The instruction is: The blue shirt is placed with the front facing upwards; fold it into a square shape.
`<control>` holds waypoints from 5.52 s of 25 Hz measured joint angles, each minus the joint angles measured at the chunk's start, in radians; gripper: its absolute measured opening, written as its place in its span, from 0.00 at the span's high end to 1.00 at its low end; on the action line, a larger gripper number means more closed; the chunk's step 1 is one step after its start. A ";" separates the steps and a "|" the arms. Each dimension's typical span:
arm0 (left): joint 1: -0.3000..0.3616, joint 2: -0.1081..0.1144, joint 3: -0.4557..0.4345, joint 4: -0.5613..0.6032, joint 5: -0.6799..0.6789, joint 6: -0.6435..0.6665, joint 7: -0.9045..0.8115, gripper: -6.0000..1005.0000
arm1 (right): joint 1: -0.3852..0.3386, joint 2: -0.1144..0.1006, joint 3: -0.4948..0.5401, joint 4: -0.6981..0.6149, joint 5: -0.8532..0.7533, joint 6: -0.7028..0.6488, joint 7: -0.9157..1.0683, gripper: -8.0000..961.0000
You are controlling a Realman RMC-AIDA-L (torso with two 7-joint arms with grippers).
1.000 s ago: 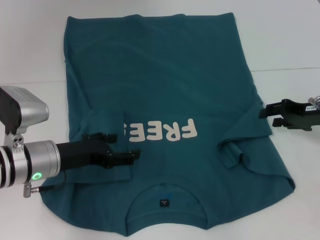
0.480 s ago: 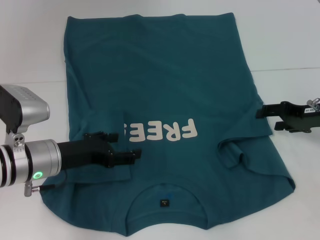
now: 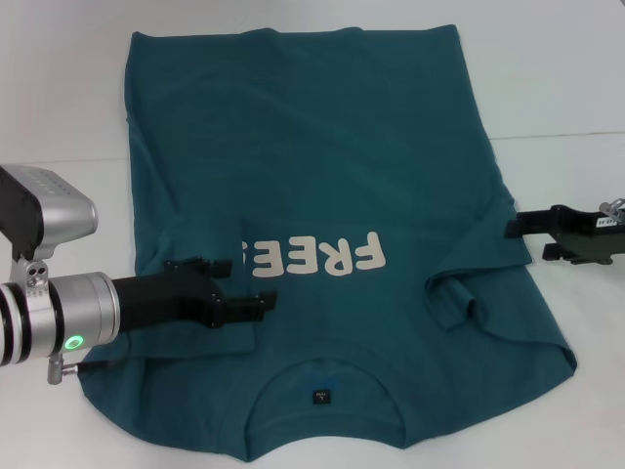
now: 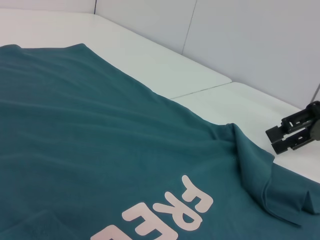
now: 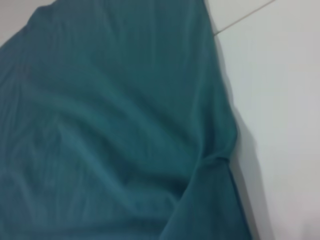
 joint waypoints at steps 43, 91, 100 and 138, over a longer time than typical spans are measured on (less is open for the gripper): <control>0.001 0.000 0.000 0.005 0.000 0.004 -0.001 0.08 | 0.016 0.010 0.000 -0.007 -0.016 -0.054 0.009 0.93; -0.041 -0.007 0.058 -0.010 -0.021 0.002 0.038 0.08 | -0.048 -0.006 0.022 -0.054 -0.019 -0.030 0.030 0.53; -0.037 -0.005 0.069 -0.008 -0.031 -0.010 0.039 0.08 | -0.027 0.017 0.023 -0.047 0.005 0.023 0.039 0.53; -0.028 -0.005 0.069 -0.011 -0.037 -0.002 0.049 0.09 | -0.010 0.019 -0.007 -0.014 -0.027 0.036 0.086 0.53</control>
